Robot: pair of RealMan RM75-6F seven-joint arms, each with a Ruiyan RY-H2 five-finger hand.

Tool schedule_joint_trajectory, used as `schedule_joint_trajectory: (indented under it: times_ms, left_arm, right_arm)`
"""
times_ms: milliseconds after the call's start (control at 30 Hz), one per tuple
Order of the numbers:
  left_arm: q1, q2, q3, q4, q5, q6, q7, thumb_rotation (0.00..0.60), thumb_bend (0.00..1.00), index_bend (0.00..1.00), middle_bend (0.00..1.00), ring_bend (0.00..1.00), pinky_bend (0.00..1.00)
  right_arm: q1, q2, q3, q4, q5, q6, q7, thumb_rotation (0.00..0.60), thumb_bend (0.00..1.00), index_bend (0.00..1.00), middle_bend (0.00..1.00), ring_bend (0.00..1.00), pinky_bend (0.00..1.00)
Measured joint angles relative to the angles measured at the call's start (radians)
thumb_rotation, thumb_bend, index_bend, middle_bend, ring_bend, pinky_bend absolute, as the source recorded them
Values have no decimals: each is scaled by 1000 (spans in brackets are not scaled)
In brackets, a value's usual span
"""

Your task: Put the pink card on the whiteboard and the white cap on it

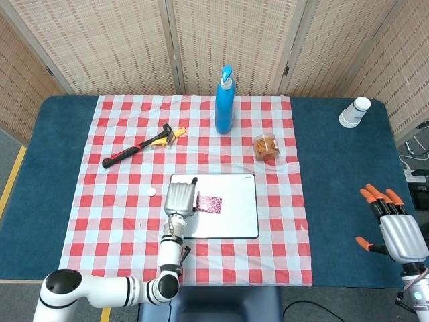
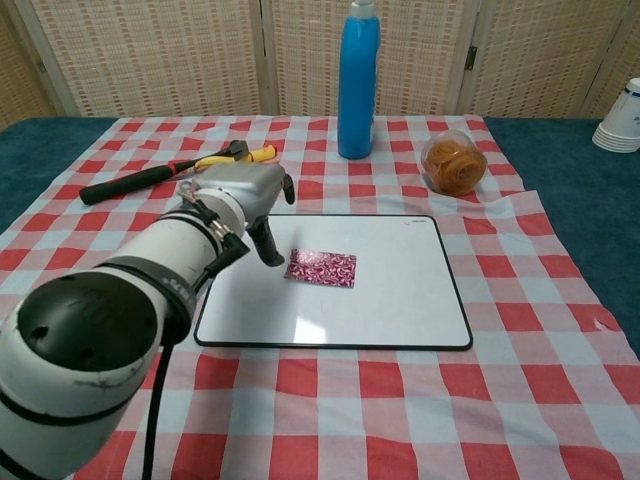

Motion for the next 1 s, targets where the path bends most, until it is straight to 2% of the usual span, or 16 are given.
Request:
schedule_joint_trajectory:
  times_ms: [167,333,767,1000]
  left_arm:
    - [45,79,12,-38,-14,14,7,600,313,338,1000,1000,1000]
    - [84,115,45,-46,-30,3,-5,600,322,367,1000,1000,1000]
    - [112,108,81,78,-9,-51,-81,600,337,372,1000,1000,1000]
    - [113,102,86,102,-8,-65,-77,600,336,380,1000,1000,1000]
  right_arm:
    - [1,-5,-2,-3,0,-3,-15,600,71,0,0,0,0]
    - [4,-9,-3,-6,5,-13,-31,600,71,0,0,0,0]
    - [10,-12,-2,-6,15,-27,-36,600,71,0,0,0,0]
    - [12,-11,1,-5,22,-31,-35,600,70,0,0,0,0]
